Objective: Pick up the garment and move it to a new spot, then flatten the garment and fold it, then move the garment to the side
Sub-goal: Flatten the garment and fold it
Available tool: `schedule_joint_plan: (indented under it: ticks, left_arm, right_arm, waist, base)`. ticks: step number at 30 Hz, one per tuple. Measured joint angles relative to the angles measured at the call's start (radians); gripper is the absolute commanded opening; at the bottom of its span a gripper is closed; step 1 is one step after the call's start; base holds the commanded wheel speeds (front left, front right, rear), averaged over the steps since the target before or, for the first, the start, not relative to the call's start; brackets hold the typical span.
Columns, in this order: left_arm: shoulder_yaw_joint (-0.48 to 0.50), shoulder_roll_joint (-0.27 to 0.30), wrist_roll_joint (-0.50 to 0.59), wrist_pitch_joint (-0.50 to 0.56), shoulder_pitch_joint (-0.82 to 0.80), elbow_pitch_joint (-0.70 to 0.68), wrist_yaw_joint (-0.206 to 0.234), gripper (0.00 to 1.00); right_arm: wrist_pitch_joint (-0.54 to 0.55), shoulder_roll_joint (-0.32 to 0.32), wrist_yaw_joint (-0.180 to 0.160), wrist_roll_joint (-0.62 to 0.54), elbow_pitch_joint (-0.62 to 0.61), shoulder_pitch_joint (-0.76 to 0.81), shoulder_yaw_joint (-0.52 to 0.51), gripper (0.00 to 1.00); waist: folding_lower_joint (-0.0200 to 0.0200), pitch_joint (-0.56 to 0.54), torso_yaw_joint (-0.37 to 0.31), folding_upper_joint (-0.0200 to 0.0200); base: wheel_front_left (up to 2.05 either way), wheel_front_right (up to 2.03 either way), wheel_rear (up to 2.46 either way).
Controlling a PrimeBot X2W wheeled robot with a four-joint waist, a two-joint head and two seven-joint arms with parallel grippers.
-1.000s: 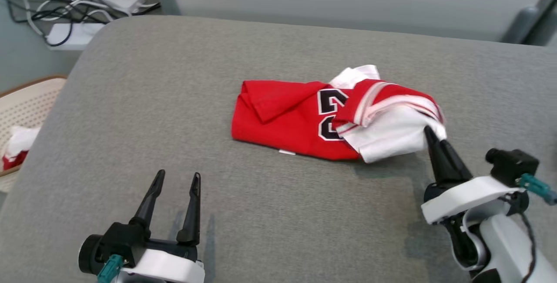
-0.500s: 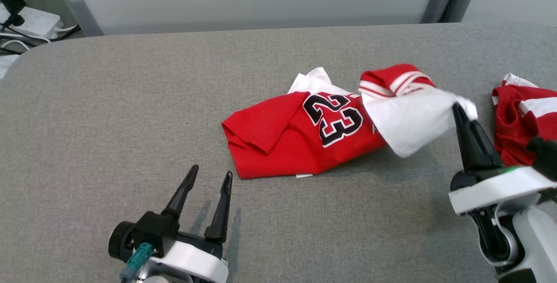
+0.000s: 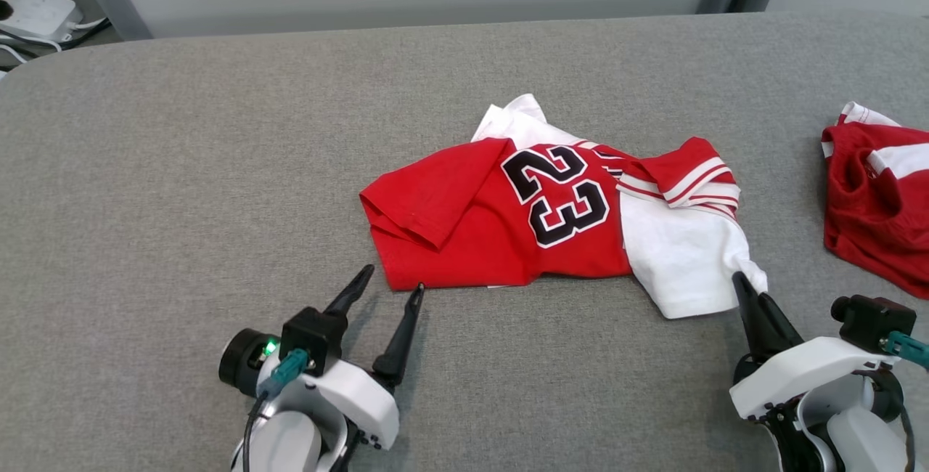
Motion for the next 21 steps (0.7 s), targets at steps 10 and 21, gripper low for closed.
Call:
schedule_joint_plan:
  ticks: [10, 21]
  left_arm:
    - [0.005, -0.001, -0.095, 0.0, -0.119, 0.249, 0.006, 1.0]
    - [-0.143, 0.001, -0.296, 0.0, -0.17, 0.217, -0.026, 0.0]
  right_arm:
    - [-0.044, 0.012, 0.0, -0.025, 0.016, -0.052, 0.001, 1.0]
    - [-0.066, 0.012, 0.0, -0.026, 0.015, -0.065, 0.023, 1.0]
  waist:
    - [0.0, 0.032, -0.054, 0.0]
    - [0.0, 0.053, -0.066, 0.0]
  base:
    - [0.0, 0.0, 0.0]
    - [0.0, 0.0, 0.0]
